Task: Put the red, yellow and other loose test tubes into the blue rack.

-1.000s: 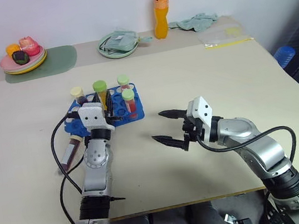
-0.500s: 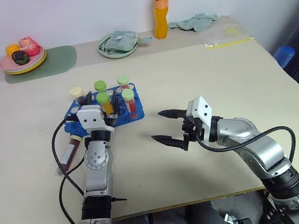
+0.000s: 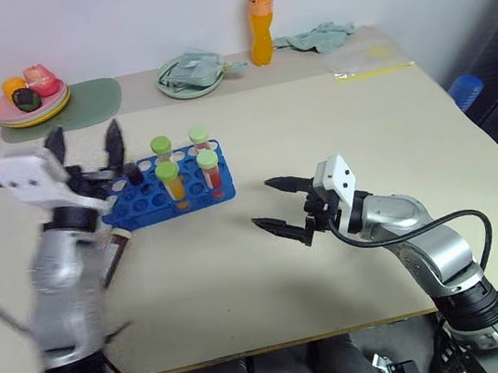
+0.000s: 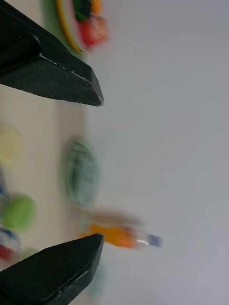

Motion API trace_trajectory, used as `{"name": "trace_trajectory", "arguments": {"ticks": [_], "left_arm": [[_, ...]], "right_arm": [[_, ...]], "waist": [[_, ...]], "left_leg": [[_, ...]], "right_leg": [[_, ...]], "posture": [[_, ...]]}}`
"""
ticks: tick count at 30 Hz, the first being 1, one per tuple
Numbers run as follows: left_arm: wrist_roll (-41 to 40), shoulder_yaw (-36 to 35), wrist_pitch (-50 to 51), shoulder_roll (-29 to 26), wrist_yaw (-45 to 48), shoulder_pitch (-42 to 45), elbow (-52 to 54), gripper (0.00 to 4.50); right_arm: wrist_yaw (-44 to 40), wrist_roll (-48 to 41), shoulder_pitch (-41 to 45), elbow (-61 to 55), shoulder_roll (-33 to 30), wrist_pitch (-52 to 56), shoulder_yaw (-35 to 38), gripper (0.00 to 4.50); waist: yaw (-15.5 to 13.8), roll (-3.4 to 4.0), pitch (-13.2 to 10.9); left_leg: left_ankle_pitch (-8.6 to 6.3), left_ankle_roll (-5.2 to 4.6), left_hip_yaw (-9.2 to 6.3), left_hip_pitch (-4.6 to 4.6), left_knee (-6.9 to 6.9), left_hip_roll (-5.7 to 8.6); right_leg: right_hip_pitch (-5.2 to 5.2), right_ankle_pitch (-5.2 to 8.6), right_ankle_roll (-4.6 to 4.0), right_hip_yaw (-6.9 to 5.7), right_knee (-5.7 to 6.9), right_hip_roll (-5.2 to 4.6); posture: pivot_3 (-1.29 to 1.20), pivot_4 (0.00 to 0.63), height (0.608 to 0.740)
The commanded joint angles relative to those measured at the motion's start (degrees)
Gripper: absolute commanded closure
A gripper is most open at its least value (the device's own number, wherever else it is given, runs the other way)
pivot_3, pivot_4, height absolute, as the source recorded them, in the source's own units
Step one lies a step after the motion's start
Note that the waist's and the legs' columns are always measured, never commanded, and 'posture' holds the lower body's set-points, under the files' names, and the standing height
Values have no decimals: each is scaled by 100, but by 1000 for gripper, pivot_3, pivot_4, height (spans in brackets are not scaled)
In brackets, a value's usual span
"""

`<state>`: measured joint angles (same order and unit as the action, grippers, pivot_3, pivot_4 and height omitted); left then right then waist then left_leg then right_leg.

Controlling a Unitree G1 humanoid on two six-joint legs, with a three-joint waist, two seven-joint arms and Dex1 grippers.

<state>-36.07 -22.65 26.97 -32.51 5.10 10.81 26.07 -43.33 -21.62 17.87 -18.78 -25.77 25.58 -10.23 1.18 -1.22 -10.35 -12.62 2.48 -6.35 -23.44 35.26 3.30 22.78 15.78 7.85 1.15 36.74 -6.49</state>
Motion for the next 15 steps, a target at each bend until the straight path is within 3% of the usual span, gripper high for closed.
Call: {"name": "trace_trajectory", "arguments": {"ticks": [1,5,9,11,15], "left_arm": [[-927,-626,2058,-1050,88,-307,328,112],[-2182,-984,4215,-2170,174,-16,76,112],[-2663,-234,6013,-3519,885,259,-247,112],[-2467,267,6407,-3725,926,593,-571,112],[-1551,1577,6509,-3619,716,1463,-1176,112]], "right_arm": [[-89,-74,63,-22,66,-132,60,351],[-229,-30,164,146,139,-233,-42,351],[-331,11,298,317,212,-313,-84,351],[-371,28,347,375,237,-345,-109,351],[-391,98,344,410,289,-412,-183,351]], "waist": [[3,1,-3],[-45,-7,-8],[-7,-2,-12],[3,9,-14],[-5,6,-15]], "left_leg": [[0,0,2,3,-2,1],[0,0,-3,2,3,0],[1,1,-2,7,1,0],[1,2,3,8,-4,0],[5,9,11,8,-9,-3]], "right_leg": [[1,2,0,2,3,0],[5,7,-6,-5,24,2],[4,8,-7,-1,29,3],[9,9,-8,1,32,3],[15,13,-16,-3,38,9]], "posture": [[0,150,740],[0,150,740],[0,150,740],[0,150,740],[0,150,740]]}}
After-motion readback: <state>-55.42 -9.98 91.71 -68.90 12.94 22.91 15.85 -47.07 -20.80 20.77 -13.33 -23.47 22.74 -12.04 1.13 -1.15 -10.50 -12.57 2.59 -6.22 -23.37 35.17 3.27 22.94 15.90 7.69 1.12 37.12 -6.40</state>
